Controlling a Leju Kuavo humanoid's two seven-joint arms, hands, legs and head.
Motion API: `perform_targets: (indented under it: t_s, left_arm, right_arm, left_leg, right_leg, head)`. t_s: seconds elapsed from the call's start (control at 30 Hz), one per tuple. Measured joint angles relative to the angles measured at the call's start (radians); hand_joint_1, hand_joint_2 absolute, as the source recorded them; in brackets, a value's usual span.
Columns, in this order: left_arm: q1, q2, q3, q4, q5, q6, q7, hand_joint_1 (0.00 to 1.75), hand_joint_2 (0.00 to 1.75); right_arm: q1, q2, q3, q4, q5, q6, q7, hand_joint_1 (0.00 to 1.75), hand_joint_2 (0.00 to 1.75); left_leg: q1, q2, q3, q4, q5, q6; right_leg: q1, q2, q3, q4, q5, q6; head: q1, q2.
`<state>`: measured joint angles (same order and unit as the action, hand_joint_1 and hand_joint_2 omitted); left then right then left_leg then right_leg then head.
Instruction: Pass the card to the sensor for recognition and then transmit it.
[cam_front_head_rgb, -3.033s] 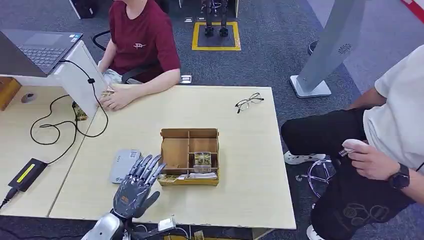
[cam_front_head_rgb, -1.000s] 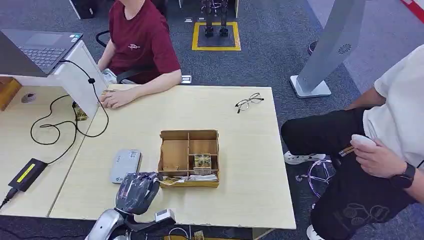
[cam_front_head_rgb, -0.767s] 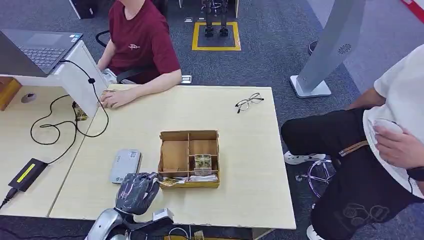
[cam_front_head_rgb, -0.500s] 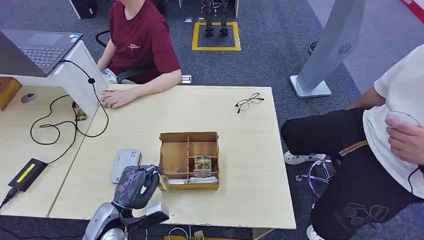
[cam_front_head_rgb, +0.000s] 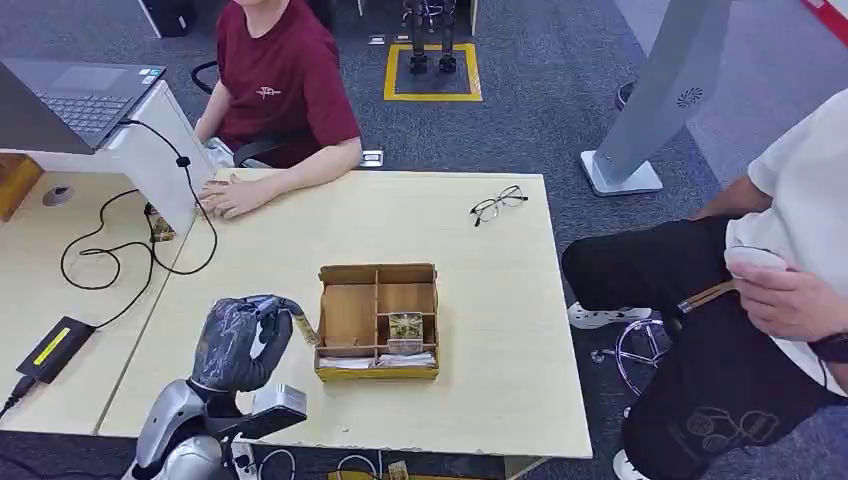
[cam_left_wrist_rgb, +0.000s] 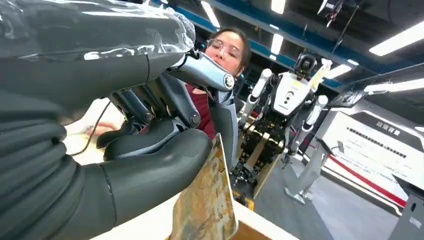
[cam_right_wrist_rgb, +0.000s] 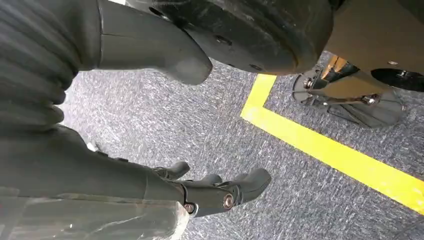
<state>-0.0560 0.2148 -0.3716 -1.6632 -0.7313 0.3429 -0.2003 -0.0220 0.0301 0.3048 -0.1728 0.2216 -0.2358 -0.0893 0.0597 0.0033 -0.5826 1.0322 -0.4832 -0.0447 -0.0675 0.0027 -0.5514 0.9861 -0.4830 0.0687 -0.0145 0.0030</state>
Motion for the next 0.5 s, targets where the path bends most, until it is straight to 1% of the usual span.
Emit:
perform_targets:
  t_s: [0.5]
  left_arm:
    - [-0.001,0.01,0.002,-0.008,0.0,0.001,0.0,1.75,1.75]
  right_arm:
    - [0.0,0.001,-0.001,0.0,0.0,0.0,0.0,0.0,1.75]
  left_leg:
    - [0.0,0.0,0.0,0.0,0.0,0.0]
  right_leg:
    - [0.0,0.0,0.0,0.0,0.0,0.0]
  head:
    - [0.0,0.0]
